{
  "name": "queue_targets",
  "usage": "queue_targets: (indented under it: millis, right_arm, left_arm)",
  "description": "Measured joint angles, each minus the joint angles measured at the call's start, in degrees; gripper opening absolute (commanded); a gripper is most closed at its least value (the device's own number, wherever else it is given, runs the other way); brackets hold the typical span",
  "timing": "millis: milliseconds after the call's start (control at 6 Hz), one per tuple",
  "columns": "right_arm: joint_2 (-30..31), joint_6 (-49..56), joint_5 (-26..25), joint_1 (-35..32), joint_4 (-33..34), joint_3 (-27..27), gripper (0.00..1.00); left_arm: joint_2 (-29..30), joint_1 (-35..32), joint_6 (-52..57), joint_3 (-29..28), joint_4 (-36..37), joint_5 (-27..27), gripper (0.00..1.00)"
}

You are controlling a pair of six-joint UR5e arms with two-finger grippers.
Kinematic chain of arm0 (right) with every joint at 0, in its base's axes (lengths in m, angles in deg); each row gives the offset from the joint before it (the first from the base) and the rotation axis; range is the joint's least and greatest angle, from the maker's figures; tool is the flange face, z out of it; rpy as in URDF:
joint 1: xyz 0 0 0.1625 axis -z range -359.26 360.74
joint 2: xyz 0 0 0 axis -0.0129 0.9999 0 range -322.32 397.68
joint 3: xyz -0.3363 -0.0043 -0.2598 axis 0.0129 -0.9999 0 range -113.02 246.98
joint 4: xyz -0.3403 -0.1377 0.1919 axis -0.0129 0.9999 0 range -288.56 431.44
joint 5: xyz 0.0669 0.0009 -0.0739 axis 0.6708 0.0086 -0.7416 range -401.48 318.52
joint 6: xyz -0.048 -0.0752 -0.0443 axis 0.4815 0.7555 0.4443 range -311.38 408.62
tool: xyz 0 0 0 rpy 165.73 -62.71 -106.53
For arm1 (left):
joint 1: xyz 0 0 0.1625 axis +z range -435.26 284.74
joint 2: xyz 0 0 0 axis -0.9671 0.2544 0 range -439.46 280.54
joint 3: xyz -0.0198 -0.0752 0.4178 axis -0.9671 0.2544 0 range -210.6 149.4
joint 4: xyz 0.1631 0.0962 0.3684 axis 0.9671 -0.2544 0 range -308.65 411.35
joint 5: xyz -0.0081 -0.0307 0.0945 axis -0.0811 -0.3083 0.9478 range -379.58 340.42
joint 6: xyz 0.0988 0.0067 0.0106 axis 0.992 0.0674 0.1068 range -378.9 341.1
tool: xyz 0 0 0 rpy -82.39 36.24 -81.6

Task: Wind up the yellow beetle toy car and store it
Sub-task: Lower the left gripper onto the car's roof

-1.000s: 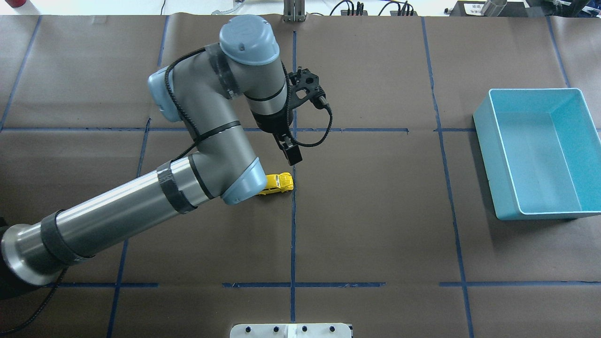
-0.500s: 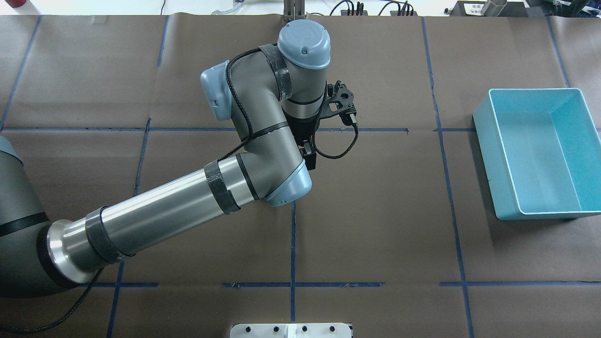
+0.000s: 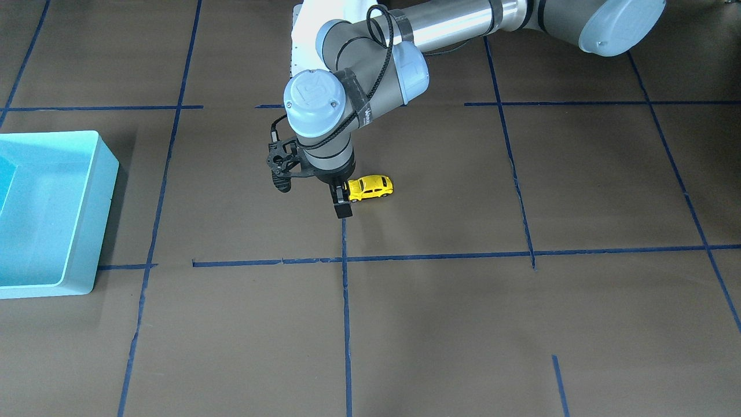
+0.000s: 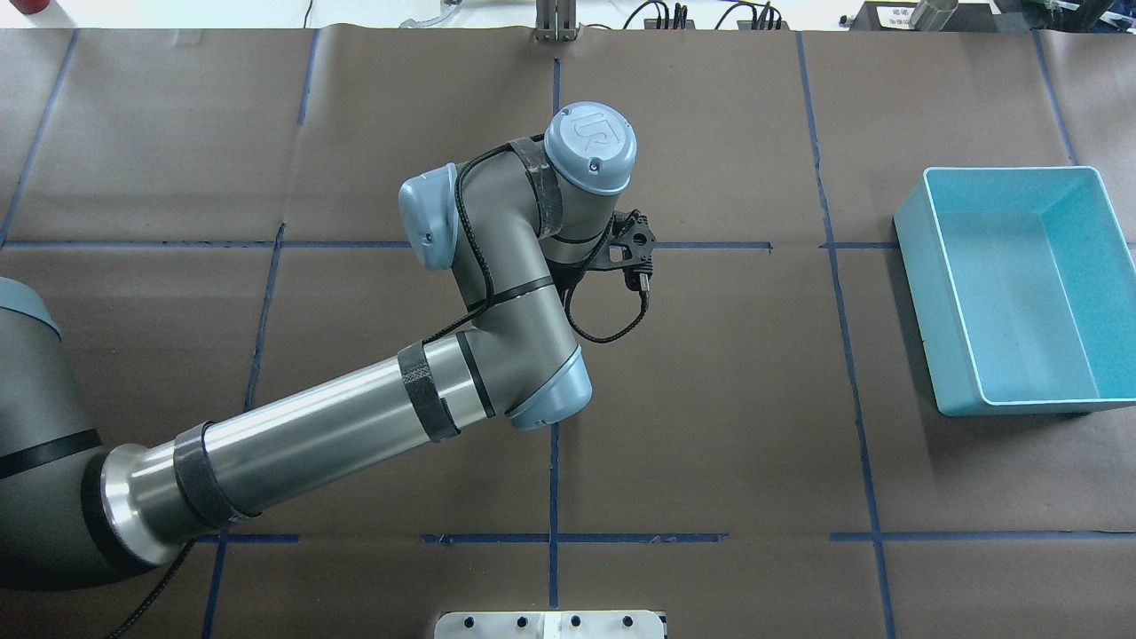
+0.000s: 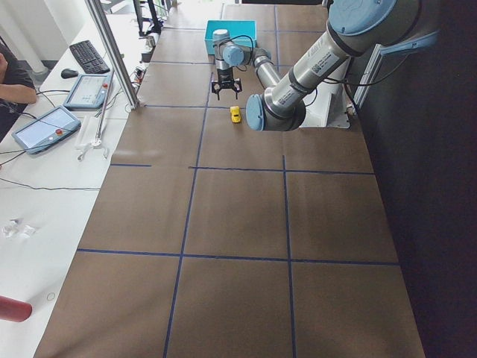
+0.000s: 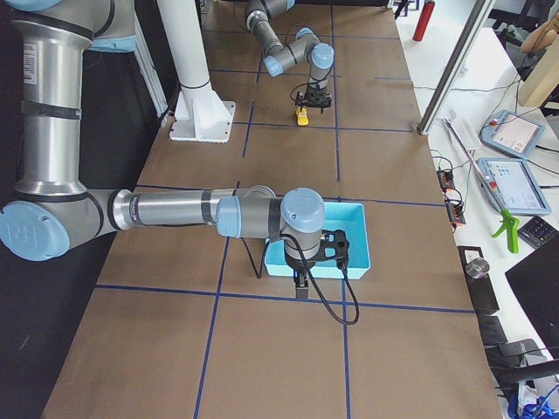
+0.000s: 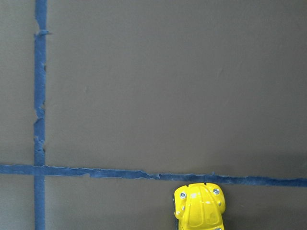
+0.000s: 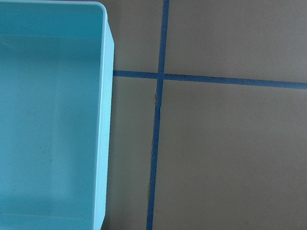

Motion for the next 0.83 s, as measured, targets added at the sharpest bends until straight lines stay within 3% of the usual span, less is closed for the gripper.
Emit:
queue_targets:
  millis: [833]
  right_arm:
    - [0.1, 0.0, 0.2, 0.0, -0.1, 0.1, 1.0]
  left_arm:
    - [-2.0, 1.3, -10.1, 0.0, -3.0, 0.2, 1.0]
